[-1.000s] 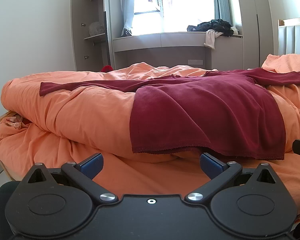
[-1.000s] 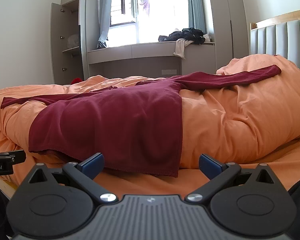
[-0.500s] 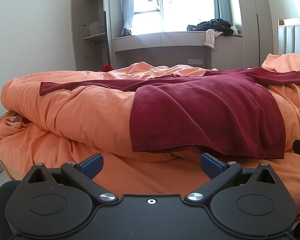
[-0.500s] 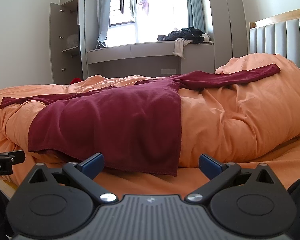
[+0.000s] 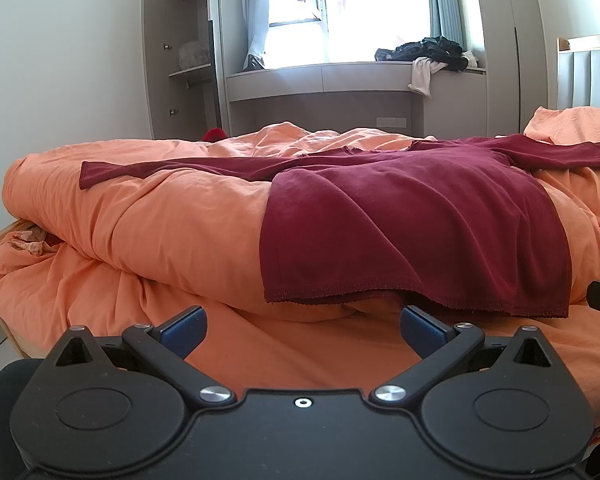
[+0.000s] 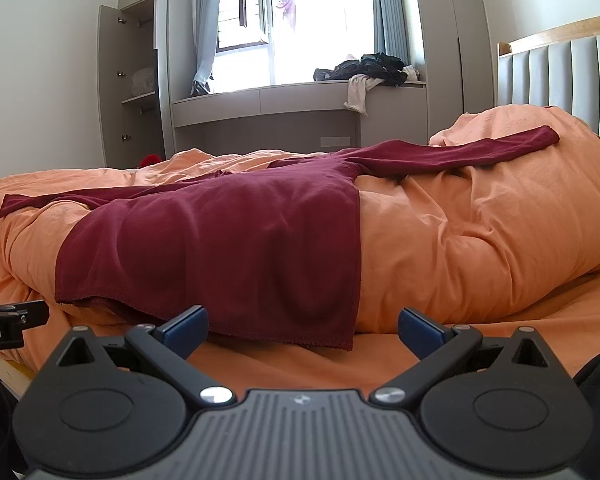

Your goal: Fold small clothes

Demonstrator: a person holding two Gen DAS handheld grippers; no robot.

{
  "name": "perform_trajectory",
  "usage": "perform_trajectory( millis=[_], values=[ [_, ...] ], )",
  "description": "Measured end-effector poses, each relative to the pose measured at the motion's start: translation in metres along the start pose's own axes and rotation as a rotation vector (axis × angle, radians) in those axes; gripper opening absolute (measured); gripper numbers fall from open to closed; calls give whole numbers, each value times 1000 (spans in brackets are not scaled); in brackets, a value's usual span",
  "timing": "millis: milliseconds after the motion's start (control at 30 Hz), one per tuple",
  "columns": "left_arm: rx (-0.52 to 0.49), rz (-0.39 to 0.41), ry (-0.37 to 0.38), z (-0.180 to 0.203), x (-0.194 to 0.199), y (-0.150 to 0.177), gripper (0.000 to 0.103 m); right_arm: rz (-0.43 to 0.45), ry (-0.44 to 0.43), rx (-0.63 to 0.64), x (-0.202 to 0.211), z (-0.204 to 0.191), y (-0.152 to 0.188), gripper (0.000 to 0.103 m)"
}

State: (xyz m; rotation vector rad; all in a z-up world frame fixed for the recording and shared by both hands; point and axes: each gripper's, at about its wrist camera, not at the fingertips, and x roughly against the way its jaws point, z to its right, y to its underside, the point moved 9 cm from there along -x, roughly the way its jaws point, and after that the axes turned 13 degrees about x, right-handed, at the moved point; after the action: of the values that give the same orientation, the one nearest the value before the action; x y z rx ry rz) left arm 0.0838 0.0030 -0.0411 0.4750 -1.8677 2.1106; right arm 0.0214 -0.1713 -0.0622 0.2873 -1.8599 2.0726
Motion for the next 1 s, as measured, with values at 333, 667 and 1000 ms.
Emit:
perform_trajectory(
  millis=[333, 667, 1000],
  values=[
    [0, -3, 1, -1, 0, 1, 103, -4, 1, -1, 0, 0, 0, 103],
    [-20, -31, -6, 10, -17, -13, 103, -49, 7, -4, -13, 7, -7, 103],
    [-37, -66, 2, 59, -72, -90, 103, -63, 44, -86, -55, 67, -51, 103]
  ],
)
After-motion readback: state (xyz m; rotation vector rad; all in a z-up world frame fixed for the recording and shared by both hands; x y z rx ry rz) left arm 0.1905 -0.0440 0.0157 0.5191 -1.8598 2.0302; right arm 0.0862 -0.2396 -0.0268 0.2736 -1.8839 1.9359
